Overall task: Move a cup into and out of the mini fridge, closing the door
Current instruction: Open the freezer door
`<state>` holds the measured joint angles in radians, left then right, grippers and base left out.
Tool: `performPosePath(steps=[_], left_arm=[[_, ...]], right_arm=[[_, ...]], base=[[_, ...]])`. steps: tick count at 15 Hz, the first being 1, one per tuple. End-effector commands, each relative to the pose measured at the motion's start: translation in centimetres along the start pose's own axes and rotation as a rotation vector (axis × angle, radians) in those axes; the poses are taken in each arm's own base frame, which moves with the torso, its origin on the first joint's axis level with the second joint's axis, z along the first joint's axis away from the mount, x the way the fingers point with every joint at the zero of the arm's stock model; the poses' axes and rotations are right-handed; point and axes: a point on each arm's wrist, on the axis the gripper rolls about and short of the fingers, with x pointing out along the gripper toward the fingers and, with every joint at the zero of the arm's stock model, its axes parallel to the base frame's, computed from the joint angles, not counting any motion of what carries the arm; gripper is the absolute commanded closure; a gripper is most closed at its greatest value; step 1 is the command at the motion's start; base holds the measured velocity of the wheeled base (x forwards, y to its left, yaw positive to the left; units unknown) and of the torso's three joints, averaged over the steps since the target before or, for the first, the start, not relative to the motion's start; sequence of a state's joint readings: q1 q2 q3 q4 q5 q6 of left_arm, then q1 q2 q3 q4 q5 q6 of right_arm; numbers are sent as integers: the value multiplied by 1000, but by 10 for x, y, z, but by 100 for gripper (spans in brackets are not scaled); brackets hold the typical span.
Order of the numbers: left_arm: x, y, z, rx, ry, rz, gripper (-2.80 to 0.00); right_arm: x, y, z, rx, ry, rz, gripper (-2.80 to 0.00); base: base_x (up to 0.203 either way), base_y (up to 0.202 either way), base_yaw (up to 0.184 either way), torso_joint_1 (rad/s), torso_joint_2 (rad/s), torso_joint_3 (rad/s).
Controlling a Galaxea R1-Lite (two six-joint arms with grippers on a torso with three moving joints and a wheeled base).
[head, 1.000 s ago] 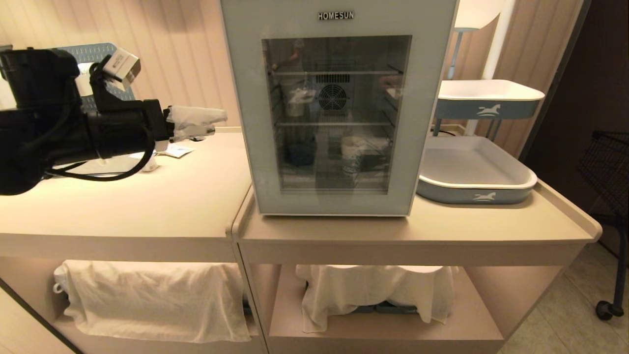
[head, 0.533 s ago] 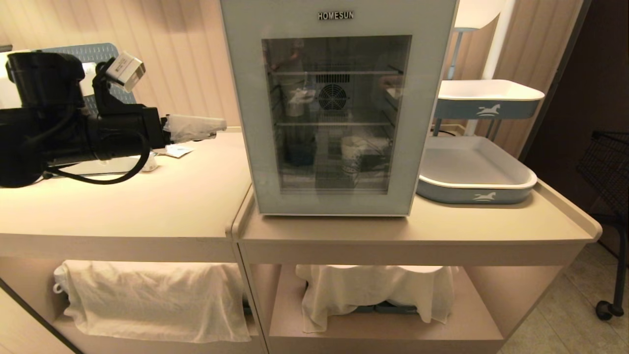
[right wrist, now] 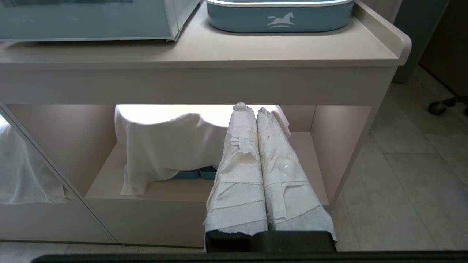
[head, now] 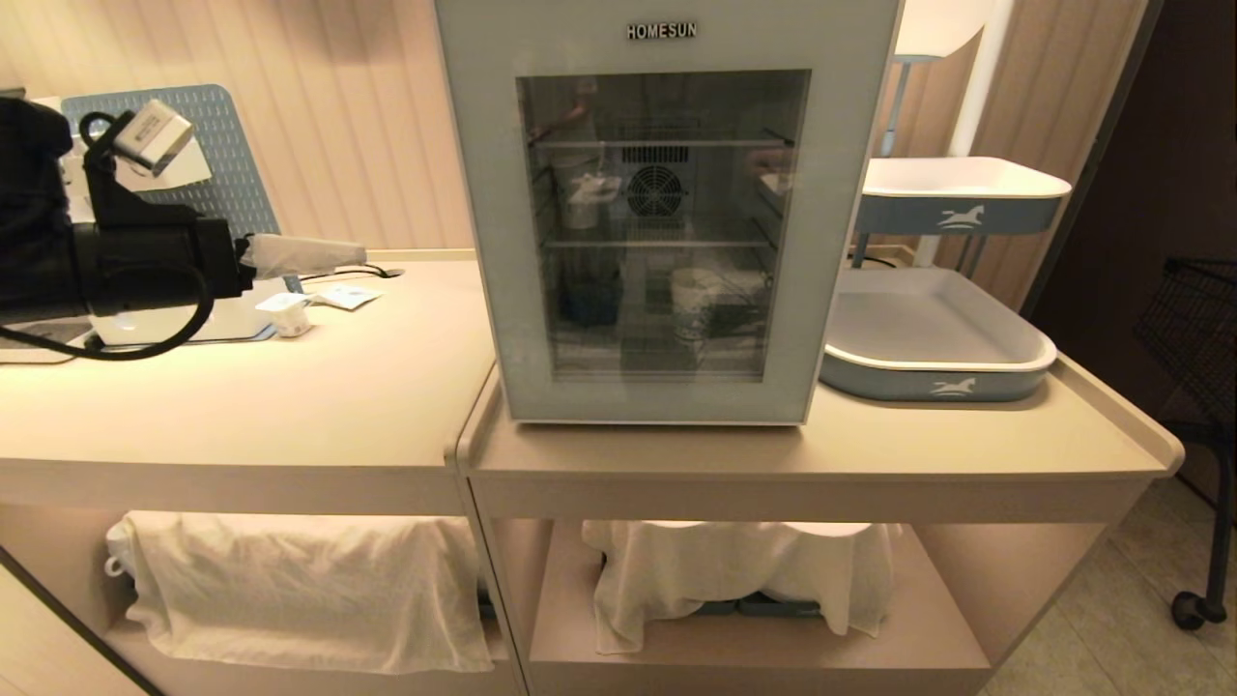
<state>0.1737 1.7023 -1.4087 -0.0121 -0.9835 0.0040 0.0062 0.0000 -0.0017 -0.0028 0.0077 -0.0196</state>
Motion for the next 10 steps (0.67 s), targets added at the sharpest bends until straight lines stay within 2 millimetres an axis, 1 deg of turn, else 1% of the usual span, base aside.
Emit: performPosePath(steps=[1, 3, 6, 7, 10], left_arm=[[2, 9, 3, 7, -4, 11, -280], [8, 19, 1, 16, 5, 43, -280], [19, 33, 1, 23, 7, 42, -280], [23, 35, 3, 27, 5, 29, -280], [42, 41, -1, 29, 15, -2, -280]], right_arm=[[0, 0, 0, 0, 0, 0, 0], [0, 0, 0, 0, 0, 0, 0], [0, 0, 0, 0, 0, 0, 0], [0, 0, 0, 0, 0, 0, 0], [0, 0, 0, 0, 0, 1, 0]], base=[[0, 0, 0, 0, 0, 0], [0, 0, 0, 0, 0, 0], [0, 0, 0, 0, 0, 0], [0, 0, 0, 0, 0, 0], [0, 0, 0, 0, 0, 0]])
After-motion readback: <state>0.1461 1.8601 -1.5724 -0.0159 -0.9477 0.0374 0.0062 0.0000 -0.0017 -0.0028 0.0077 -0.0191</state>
